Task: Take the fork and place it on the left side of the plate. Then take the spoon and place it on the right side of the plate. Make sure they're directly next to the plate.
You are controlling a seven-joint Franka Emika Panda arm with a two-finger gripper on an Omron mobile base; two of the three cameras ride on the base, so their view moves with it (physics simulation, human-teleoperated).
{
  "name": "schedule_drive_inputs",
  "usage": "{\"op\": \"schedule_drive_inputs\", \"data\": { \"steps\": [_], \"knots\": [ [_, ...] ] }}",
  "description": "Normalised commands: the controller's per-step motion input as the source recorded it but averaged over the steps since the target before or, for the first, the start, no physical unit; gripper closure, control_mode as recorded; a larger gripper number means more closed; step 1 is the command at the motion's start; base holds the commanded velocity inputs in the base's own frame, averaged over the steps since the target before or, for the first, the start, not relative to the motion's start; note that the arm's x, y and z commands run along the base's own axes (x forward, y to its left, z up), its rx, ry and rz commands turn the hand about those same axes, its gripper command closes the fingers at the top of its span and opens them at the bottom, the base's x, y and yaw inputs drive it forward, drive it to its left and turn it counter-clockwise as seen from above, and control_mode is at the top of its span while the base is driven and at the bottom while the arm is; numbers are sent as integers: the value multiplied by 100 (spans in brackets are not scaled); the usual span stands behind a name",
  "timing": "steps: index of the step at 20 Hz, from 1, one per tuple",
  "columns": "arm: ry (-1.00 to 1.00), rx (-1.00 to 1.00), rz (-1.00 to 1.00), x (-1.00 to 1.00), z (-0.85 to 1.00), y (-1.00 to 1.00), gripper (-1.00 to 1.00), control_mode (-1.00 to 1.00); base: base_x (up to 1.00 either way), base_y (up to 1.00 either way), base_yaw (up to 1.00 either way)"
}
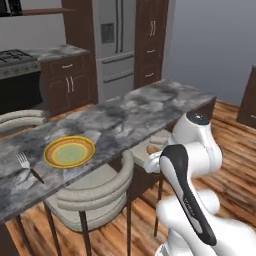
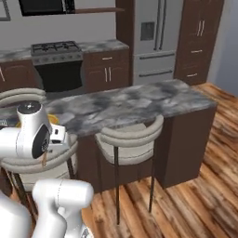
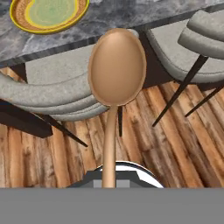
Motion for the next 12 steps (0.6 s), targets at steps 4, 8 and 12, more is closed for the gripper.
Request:
{"op": "schedule_drive_inputs", "data": {
  "steps": [4,8,12],
  "knots": [
    [0,0,0,0,0,0,100,100,89,-18,48],
    [0,0,0,0,0,0,100,100,93,-24,46],
    [0,0,0,0,0,0,100,100,88,-38,41]
  ]
}}
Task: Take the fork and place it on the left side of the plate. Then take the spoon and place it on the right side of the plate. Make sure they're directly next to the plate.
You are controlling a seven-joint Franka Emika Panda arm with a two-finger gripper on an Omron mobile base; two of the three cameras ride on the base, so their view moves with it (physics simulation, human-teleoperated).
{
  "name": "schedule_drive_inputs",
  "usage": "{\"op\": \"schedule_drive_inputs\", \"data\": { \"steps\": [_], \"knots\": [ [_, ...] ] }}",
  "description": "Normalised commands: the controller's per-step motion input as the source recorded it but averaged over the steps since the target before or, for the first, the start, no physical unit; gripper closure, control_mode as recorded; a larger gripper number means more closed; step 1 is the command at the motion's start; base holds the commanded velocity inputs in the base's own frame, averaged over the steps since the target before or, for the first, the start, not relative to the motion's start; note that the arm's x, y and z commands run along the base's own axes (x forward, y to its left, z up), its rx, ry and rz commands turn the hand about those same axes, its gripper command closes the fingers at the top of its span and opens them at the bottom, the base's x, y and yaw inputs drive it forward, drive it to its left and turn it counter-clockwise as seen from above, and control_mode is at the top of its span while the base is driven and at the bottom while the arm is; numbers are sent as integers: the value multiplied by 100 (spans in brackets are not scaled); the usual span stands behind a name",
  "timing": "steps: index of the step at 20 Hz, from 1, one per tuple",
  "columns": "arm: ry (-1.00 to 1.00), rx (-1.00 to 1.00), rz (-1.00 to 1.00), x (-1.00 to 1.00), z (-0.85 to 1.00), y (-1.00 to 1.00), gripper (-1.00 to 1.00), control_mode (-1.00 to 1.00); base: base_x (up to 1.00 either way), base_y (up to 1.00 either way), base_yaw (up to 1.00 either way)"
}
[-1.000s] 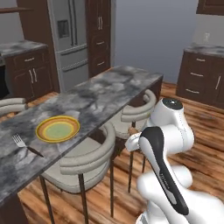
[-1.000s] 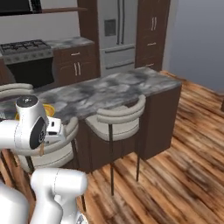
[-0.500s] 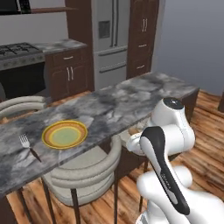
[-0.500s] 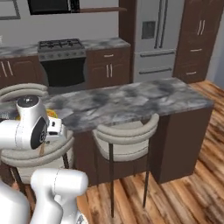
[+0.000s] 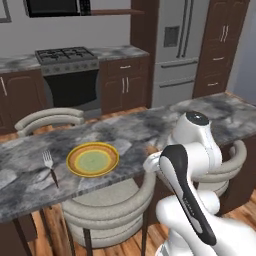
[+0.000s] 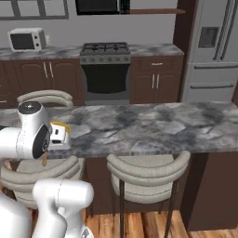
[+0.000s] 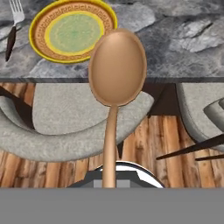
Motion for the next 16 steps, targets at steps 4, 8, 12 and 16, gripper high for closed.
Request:
{"op": "schedule_drive_inputs", "data": {
  "steps": [4,8,12,16],
  "knots": [
    [0,0,0,0,0,0,100,100,98,-36,36],
    [5,2,10,50,-3,-23,100,-100,50,-19,15],
    [12,1,2,100,-4,-28,100,-100,0,0,0],
    [14,0,0,100,-13,-12,100,-100,0,0,0]
  ]
}}
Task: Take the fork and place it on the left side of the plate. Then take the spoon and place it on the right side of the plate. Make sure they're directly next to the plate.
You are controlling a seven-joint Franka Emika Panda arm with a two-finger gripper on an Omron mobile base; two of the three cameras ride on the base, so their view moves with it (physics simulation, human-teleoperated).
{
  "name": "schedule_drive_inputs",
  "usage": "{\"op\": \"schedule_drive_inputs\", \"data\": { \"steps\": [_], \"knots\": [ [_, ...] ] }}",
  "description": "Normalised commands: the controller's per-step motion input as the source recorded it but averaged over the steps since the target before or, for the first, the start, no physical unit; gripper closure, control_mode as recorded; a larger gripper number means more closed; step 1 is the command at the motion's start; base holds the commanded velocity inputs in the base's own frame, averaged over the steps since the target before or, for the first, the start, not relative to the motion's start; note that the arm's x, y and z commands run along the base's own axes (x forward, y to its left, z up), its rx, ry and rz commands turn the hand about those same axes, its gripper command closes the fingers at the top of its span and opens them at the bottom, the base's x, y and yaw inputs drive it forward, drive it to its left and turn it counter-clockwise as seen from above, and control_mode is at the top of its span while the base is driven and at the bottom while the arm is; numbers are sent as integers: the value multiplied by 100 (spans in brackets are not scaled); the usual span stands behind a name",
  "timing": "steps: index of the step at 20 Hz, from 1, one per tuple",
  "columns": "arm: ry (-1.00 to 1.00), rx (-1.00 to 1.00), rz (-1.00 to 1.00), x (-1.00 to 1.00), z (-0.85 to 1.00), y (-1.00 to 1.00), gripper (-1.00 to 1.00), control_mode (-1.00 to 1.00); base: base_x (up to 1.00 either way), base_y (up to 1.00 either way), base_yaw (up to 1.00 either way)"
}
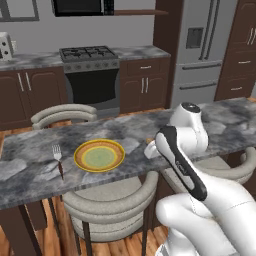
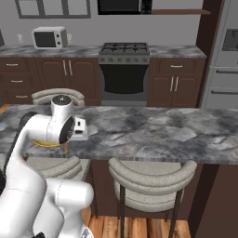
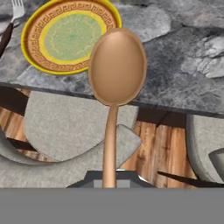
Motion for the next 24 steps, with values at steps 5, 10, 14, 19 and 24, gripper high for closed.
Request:
{"op": "schedule_drive_inputs", "data": {
  "steps": [5,10,14,19,24],
  "knots": [
    [16,0,-3,100,-25,0,100,-100,0,0,0],
    [12,0,-8,100,-33,4,100,-100,0,0,0],
    [9,-2,-8,83,-43,17,100,-100,0,0,0],
    [8,-4,-7,56,-55,18,100,-100,0,0,0],
    [4,-4,-6,34,-71,12,100,-100,0,0,0]
  ]
}}
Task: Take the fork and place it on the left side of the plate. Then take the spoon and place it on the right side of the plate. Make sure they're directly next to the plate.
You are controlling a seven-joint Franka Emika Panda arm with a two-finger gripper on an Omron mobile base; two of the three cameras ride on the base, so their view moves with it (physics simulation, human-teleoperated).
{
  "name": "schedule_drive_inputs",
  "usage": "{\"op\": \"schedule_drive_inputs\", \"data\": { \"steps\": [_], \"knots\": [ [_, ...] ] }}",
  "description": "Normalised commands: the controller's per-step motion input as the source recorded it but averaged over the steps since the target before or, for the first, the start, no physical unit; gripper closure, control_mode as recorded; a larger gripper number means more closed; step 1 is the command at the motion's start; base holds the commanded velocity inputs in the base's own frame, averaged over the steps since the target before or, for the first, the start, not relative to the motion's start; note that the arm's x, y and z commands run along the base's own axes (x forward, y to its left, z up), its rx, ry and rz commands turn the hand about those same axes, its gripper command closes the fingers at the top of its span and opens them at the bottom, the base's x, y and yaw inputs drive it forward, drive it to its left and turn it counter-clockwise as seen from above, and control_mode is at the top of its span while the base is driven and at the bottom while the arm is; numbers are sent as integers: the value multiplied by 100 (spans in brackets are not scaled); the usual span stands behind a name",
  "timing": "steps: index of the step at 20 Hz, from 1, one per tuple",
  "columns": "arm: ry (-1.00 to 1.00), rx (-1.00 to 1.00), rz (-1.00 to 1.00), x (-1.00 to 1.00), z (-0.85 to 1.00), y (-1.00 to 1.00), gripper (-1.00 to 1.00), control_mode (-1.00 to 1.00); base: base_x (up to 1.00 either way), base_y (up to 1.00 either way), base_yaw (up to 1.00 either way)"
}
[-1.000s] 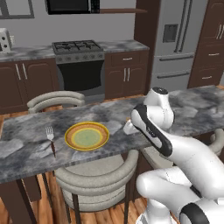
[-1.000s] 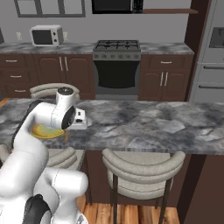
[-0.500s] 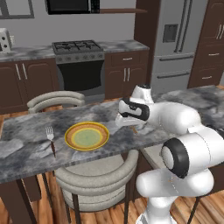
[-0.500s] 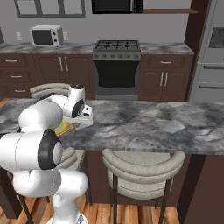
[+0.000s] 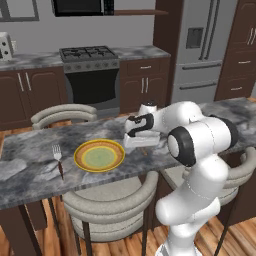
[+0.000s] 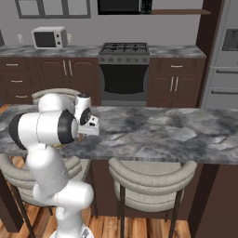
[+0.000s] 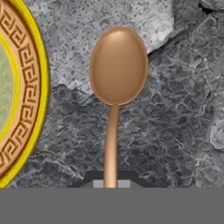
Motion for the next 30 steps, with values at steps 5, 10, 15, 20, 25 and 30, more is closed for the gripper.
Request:
{"op": "schedule_drive_inputs", "data": {
  "steps": [5,10,15,20,25,30],
  "knots": [
    [0,-1,-6,26,-55,9,100,-100,0,0,0],
    [0,0,-4,20,-36,12,100,-100,0,0,0],
    [0,0,-3,18,-31,9,100,-100,0,0,0],
    [0,0,-4,22,-27,2,-100,-100,0,0,0],
    [0,0,-4,8,-9,0,-100,-100,0,0,0],
    [0,2,0,-1,19,0,-100,-100,0,0,0]
  ]
}}
